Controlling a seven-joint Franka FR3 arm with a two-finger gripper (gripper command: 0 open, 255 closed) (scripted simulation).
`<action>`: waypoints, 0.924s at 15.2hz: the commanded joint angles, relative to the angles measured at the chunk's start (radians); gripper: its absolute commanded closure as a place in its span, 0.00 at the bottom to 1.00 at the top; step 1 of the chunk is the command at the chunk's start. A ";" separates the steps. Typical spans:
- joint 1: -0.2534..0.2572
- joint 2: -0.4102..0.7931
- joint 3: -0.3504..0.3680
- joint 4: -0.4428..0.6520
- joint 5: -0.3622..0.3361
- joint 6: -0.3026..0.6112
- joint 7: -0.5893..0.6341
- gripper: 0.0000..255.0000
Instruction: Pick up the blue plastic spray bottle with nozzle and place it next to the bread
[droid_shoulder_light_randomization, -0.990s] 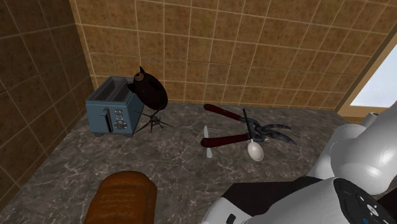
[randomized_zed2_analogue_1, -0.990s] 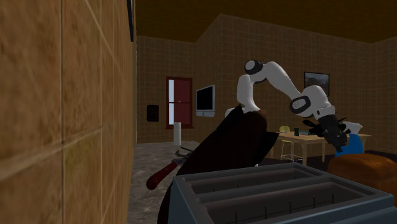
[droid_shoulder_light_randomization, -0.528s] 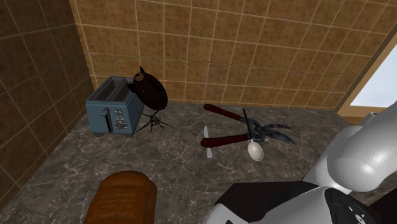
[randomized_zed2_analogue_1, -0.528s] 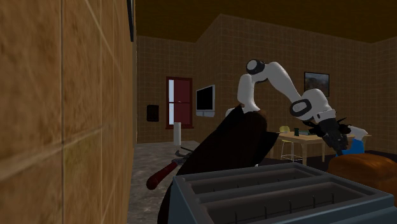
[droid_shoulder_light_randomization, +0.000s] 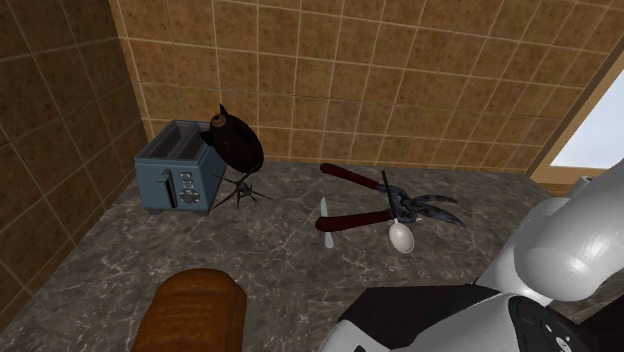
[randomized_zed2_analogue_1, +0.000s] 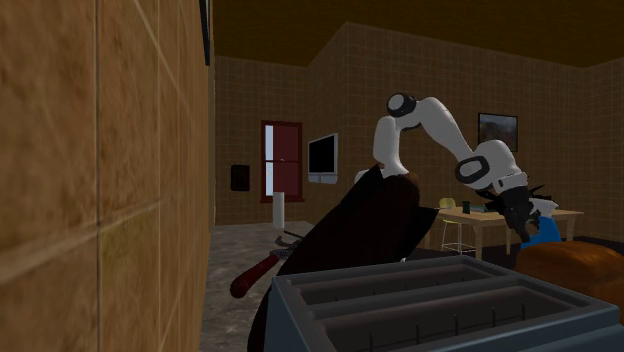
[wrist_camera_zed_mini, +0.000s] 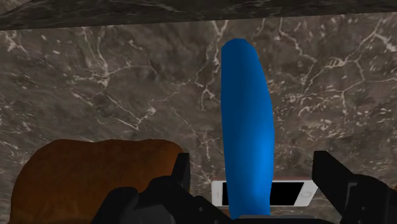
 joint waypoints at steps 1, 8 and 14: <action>0.000 0.000 0.000 0.000 0.000 0.000 0.000 0.00; 0.419 -0.130 -0.380 -0.031 0.168 -0.145 -0.118 0.00; 0.419 -0.130 -0.379 -0.031 0.169 -0.145 -0.119 0.00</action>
